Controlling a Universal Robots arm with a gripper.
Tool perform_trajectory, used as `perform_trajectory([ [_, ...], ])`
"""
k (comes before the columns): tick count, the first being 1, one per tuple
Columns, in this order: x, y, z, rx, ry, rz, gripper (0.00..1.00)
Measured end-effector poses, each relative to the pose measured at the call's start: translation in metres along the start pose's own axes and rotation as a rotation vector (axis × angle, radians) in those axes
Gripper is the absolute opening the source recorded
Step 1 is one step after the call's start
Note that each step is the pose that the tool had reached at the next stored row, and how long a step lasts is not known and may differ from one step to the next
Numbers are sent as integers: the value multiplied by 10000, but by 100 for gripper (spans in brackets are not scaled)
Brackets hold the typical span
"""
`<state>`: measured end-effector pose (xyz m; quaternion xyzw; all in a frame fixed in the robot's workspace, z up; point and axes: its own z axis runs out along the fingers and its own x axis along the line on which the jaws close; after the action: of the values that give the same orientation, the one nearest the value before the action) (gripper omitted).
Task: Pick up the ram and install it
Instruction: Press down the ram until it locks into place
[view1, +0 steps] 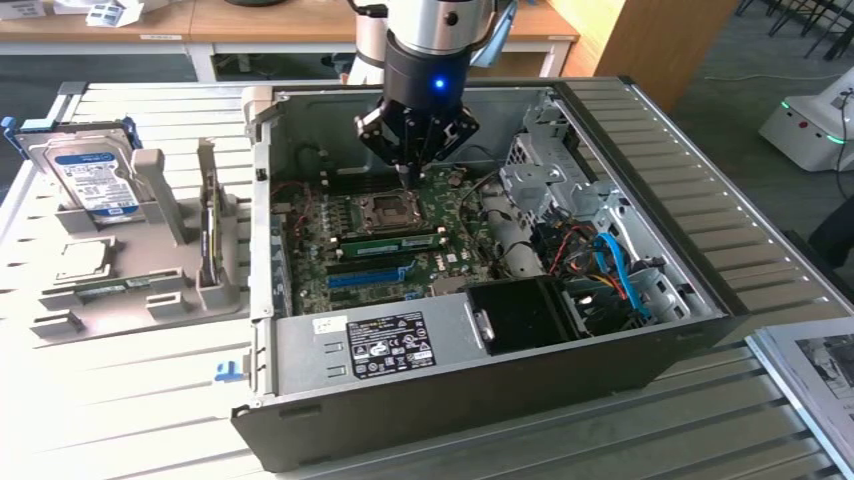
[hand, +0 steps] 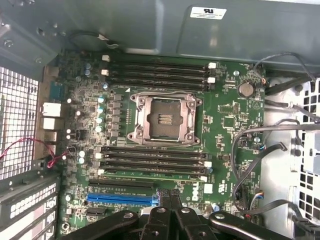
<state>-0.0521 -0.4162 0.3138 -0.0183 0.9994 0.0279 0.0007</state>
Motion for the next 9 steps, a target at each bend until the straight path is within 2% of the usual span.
perform_trajectory([
  [9,0,0,3,1,-23,424,10],
])
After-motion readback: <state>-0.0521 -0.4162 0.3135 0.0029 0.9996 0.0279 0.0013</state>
